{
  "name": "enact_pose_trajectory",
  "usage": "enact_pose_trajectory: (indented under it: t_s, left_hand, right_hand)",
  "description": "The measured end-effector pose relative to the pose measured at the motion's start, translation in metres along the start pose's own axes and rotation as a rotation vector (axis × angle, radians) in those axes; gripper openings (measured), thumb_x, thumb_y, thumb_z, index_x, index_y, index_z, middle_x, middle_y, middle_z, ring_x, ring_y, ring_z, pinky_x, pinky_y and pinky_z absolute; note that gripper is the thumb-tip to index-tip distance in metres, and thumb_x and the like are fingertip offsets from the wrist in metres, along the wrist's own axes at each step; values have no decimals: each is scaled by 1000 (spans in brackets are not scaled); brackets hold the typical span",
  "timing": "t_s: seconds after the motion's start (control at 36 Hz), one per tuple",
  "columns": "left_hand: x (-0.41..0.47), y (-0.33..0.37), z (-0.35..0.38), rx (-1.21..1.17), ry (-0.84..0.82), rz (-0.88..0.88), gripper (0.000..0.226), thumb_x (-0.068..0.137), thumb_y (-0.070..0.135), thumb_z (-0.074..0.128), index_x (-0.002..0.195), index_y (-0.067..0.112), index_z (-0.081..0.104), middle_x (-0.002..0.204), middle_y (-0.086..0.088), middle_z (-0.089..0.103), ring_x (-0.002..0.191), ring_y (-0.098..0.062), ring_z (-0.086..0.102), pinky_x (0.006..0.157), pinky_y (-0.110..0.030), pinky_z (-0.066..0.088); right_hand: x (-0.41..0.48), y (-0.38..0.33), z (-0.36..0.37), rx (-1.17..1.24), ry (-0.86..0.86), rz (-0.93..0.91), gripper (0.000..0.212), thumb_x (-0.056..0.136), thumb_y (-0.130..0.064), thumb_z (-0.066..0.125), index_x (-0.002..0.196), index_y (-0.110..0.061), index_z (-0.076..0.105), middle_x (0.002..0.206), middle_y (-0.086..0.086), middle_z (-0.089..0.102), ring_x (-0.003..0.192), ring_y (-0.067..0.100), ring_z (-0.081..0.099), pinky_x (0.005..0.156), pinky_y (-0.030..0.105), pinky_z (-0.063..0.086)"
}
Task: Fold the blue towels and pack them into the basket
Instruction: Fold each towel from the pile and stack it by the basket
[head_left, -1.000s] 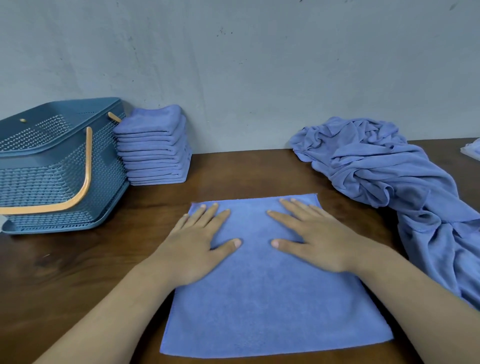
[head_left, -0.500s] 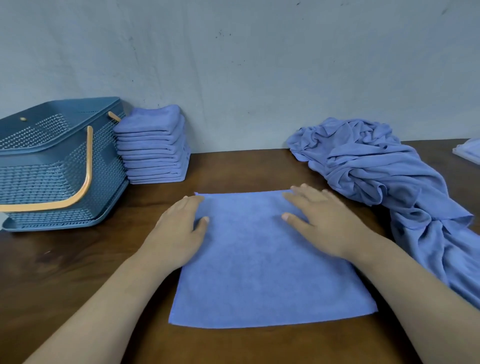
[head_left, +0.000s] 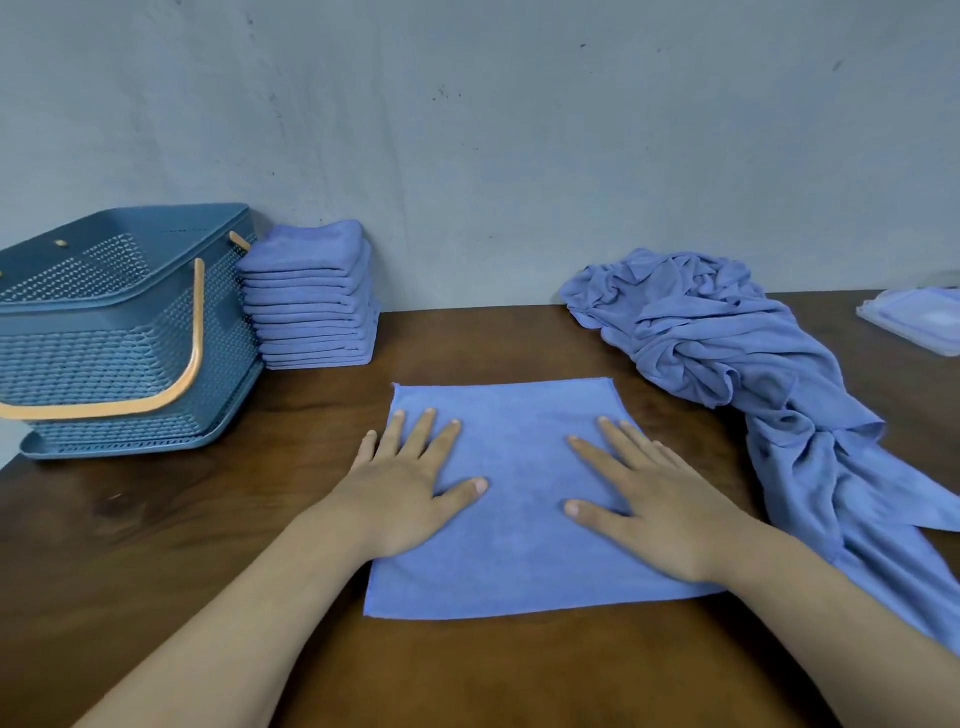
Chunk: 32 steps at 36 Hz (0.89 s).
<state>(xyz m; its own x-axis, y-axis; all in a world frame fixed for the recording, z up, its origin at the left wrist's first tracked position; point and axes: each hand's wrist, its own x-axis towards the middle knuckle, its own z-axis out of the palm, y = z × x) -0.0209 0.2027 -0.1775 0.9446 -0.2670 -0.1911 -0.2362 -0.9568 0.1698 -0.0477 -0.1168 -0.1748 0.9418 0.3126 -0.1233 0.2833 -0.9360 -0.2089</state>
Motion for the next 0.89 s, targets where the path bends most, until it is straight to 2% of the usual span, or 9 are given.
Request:
enact_pose_trajectory:
  t_s: [0.11,0.19,0.28,0.33,0.44,0.53,0.67,0.81,0.89]
  left_hand:
    - [-2,2,-3,-14,-9,-10,103,82,101,12,166,48,-13,174,15,-25,159,-22,-30,131,-53,-10]
    - [-1,2,-7,-47,-25,-20,102,83,99,19,168,47,-5,176,15,-19,161,-22,-26,131,-52,-9]
    - [12,9,-16,-38,77,-27,77,98,80,28,163,39,25,178,6,9,164,-25,-10,131,-54,-1]
    - [24,19,-20,-18,200,-22,66,104,69,31,155,27,39,175,1,21,165,-26,-2,131,-56,5]
    - [41,30,-17,-29,144,0,76,103,75,26,169,37,18,180,4,-1,165,-24,-9,132,-52,-1]
    - [44,20,-13,-25,69,-96,94,90,94,19,169,46,1,178,6,-13,164,-25,-18,132,-50,-8]
    - [47,11,-13,-56,71,-162,112,72,107,16,167,50,-3,178,5,-16,163,-27,-20,132,-51,-6]
    - [48,12,-12,-48,82,-162,114,71,108,14,167,49,-3,178,5,-15,163,-27,-20,131,-52,-6]
    - [46,15,-16,-27,59,-158,111,74,105,12,168,47,-5,178,3,-16,163,-29,-20,131,-54,-6]
  right_hand:
    - [-5,0,-2,4,18,67,93,84,-99,12,163,-55,-5,174,-17,-19,157,1,-24,131,39,-7]
    - [-1,-4,-9,-90,84,52,89,90,-93,17,166,-47,12,177,-10,1,162,8,-5,131,46,-2]
    - [15,-16,-22,-140,204,-46,74,99,-81,28,162,-43,31,175,-8,17,161,12,12,130,50,9]
    - [31,-26,-28,-57,150,-154,68,102,-74,33,163,-45,30,176,-9,13,161,12,11,131,47,11]
    - [60,-29,-24,11,-69,-236,66,105,-72,32,165,-51,16,176,-16,-3,162,8,-6,131,41,-3]
    - [76,-7,-23,-2,-80,-158,71,101,-79,27,165,-54,8,176,-15,-9,162,9,-10,131,40,-6]
    - [93,32,-21,36,-20,21,82,91,-91,22,164,-57,4,175,-16,-14,160,5,-17,131,41,-5]
    - [103,37,-18,52,-20,33,92,81,-99,17,162,-59,0,175,-16,-15,159,5,-18,130,41,-6]
    - [100,32,-25,-7,-54,47,91,85,-95,14,164,-54,-2,176,-12,-15,161,9,-17,131,45,-5]
